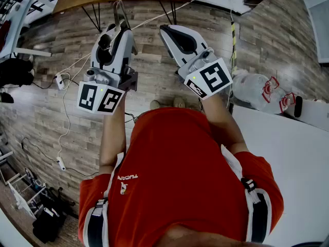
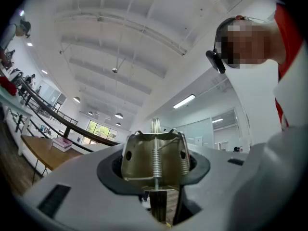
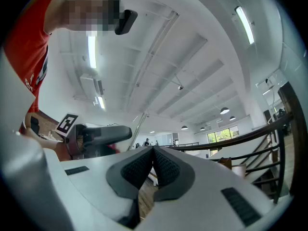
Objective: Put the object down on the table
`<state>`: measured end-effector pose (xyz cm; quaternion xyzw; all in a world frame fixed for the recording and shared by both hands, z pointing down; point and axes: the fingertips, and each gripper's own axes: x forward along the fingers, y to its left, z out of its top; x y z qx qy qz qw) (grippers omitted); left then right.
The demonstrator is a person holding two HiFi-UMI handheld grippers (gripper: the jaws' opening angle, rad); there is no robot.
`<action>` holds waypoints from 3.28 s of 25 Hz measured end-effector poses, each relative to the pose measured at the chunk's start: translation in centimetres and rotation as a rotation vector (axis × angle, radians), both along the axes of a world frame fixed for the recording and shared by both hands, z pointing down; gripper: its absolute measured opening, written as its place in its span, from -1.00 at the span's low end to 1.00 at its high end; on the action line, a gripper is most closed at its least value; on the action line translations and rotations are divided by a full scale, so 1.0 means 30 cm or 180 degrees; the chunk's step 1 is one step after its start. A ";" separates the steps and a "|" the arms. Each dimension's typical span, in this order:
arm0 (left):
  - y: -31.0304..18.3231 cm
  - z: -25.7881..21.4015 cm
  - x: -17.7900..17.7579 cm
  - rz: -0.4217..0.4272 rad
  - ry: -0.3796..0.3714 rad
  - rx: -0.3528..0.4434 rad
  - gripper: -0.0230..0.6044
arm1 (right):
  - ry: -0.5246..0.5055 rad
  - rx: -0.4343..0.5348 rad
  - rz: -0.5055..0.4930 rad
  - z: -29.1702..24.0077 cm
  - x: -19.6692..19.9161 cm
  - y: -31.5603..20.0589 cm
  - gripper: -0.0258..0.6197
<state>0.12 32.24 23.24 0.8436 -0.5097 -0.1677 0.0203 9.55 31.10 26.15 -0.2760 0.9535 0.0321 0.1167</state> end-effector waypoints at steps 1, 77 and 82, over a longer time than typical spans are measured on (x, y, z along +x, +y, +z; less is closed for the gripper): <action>-0.002 0.000 0.000 -0.0002 0.0003 -0.0003 -0.35 | 0.0002 -0.0001 -0.0004 0.000 0.000 -0.001 -0.84; -1.861 0.309 -0.527 -0.0211 0.0036 -0.0708 -0.35 | 0.0601 -0.0298 -0.0104 0.250 -0.539 -1.829 -0.84; -1.958 0.404 -0.540 -0.0119 -0.0041 -0.0908 -0.35 | 0.0675 -0.0407 -0.0008 0.298 -0.564 -1.907 -0.84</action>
